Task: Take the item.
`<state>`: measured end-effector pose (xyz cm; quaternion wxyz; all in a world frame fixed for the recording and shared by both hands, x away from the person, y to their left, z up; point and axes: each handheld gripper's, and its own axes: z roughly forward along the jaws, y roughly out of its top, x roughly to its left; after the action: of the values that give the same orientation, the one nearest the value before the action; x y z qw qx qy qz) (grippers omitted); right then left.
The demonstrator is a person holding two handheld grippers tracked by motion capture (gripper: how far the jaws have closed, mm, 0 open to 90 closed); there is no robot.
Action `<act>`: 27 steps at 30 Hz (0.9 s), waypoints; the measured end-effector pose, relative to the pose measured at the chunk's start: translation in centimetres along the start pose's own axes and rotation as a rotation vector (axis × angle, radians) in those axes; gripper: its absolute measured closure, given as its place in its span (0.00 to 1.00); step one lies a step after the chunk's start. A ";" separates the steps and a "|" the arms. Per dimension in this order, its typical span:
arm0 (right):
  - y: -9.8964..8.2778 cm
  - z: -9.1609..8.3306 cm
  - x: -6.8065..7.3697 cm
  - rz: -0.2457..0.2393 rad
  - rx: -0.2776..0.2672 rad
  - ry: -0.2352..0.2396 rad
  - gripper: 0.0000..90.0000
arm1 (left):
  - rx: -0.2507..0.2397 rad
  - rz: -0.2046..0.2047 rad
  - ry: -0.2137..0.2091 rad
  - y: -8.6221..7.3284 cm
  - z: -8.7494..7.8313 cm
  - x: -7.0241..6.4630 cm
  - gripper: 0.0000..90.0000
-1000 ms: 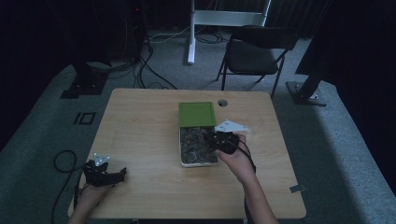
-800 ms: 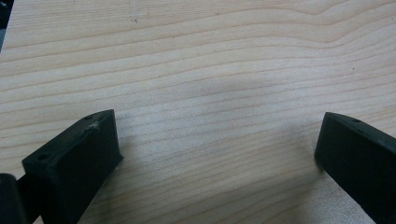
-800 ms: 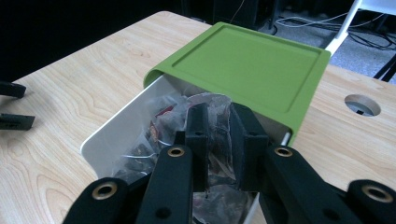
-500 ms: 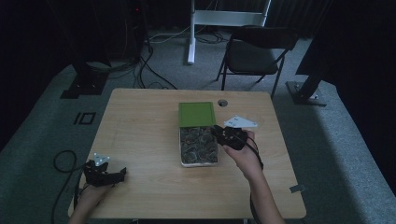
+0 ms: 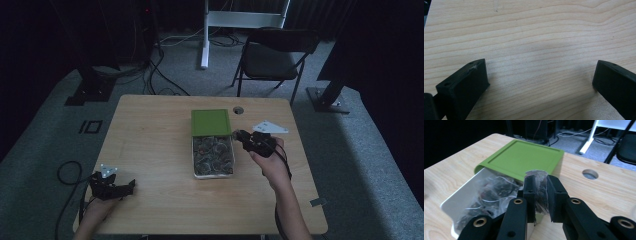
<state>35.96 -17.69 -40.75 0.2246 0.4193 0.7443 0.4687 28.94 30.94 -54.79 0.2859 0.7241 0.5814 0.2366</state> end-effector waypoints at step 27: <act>-1.0 -1.0 -5.5 0.070 -0.001 -0.128 0.88 | 0.001 0.000 0.000 0.0 0.0 0.0 0.01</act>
<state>37.79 -23.01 -41.50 0.2551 0.4742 0.7132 0.4489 28.94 30.94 -54.79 0.2857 0.7240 0.5816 0.2364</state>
